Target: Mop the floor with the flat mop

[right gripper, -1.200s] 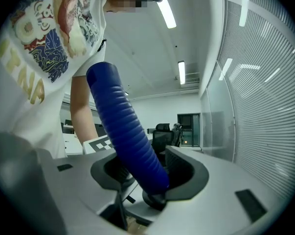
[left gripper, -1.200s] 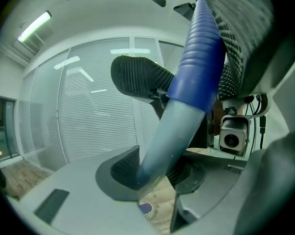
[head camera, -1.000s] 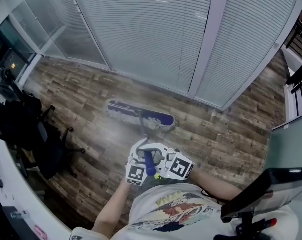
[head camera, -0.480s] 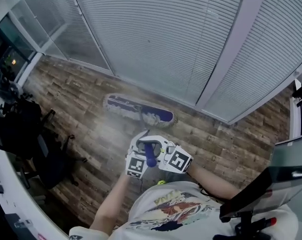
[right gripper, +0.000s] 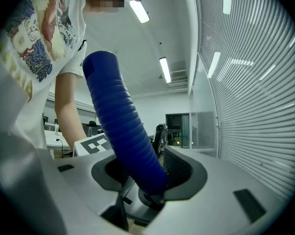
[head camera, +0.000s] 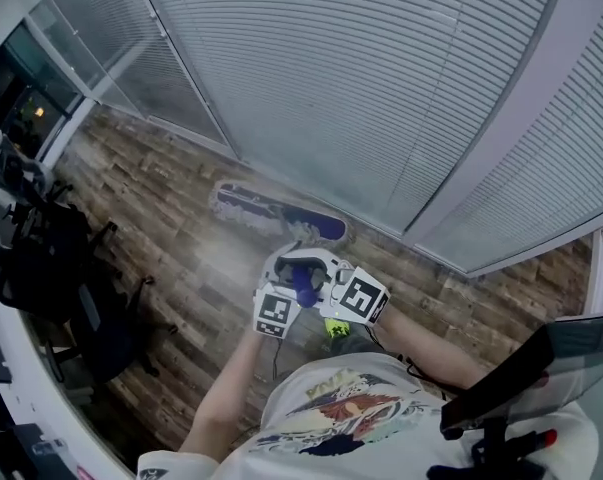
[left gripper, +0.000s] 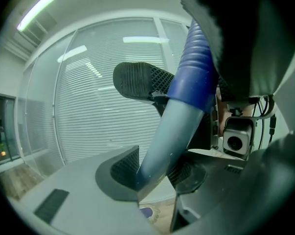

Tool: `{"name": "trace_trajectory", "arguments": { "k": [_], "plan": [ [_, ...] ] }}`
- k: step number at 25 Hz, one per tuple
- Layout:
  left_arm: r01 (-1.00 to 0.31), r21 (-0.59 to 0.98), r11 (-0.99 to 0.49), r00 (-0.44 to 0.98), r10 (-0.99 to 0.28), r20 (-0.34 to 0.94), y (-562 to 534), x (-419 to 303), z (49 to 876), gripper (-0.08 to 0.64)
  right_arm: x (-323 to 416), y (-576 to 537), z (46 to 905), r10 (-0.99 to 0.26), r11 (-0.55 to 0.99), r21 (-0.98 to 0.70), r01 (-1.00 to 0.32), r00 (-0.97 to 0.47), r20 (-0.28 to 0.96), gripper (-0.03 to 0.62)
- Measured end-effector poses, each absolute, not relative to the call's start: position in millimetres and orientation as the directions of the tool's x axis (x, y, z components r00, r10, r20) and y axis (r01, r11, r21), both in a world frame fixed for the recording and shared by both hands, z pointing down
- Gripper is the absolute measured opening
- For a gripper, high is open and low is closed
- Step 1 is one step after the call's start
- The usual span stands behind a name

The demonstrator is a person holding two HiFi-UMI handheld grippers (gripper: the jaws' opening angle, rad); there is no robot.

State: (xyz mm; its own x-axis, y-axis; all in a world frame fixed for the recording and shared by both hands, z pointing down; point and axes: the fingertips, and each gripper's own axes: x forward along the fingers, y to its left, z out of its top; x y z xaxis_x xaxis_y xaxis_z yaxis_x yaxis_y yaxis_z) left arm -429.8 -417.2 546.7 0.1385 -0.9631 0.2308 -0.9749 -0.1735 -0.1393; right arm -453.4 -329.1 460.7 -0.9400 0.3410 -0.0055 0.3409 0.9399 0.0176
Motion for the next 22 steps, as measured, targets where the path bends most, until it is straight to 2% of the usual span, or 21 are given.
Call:
{"name": "trace_trajectory", "arguments": {
  "k": [14,22],
  "plan": [
    [-0.98,-0.171,-0.107,0.064,-0.969,0.238,-451.2,-451.2,540.4,0.123,-468.7,-367.0,450.5,0.35,0.936,0.035,0.349,-0.936,-0.041,0.175],
    [-0.978,-0.177,-0.11,0.069,-0.972,0.226,-459.8,-446.2,553.6,0.123,-463.6,-377.8,464.4,0.321,0.947,0.033,0.32,-0.945,-0.06,0.17]
  ]
}}
